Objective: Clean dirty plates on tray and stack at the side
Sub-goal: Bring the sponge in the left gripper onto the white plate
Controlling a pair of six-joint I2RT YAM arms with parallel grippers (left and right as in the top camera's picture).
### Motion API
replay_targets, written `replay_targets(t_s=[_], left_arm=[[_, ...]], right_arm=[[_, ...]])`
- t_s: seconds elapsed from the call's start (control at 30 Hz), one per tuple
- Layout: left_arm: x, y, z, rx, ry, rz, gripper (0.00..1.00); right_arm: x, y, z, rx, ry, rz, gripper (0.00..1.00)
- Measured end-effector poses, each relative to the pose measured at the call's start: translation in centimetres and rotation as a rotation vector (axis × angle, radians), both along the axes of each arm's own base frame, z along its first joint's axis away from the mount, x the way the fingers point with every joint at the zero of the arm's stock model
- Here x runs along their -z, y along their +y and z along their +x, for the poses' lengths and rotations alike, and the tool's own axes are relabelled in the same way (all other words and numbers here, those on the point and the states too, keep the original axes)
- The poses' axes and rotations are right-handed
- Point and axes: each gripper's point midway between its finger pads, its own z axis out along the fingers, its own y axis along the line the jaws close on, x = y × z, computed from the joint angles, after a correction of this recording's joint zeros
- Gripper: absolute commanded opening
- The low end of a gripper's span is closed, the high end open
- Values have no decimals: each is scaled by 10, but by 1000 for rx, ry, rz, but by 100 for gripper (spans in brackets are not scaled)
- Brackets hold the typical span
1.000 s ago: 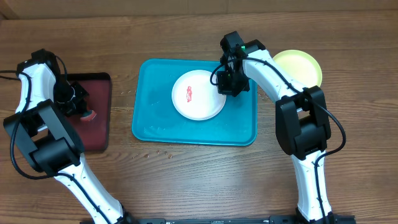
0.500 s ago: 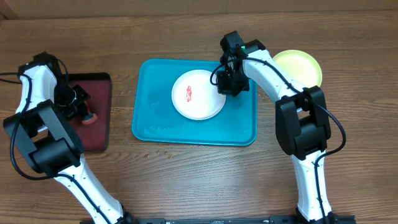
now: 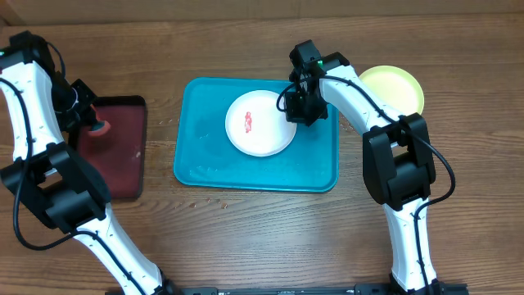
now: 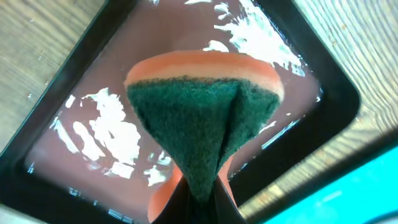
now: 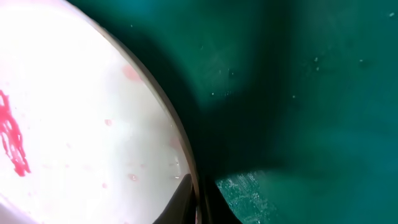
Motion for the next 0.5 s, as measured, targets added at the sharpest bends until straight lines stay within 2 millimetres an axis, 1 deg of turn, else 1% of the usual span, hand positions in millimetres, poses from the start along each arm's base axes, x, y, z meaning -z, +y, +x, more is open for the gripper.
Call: replay_targets(t_s=[0.1, 0.17, 0.2, 0.27, 0.33, 0.5], left_arm=[[24, -1, 1, 15, -1, -5, 4], [37, -11, -5, 65, 18, -51, 4], [40, -18, -7, 93, 19, -80, 4], [37, -28, -5, 143, -2, -130, 4], [28, -35, -3, 177, -21, -166, 4], [-9, -41, 11, 228, -100, -180, 4]], right_arm=[[-1, 4, 4, -2, -18, 18, 4], [-2, 8, 8, -5, -33, 36, 4], [-2, 10, 9, -6, -41, 41, 4], [-3, 13, 12, -12, -55, 46, 4], [-3, 18, 12, -17, -63, 50, 4], [-5, 40, 9, -60, -93, 64, 4]])
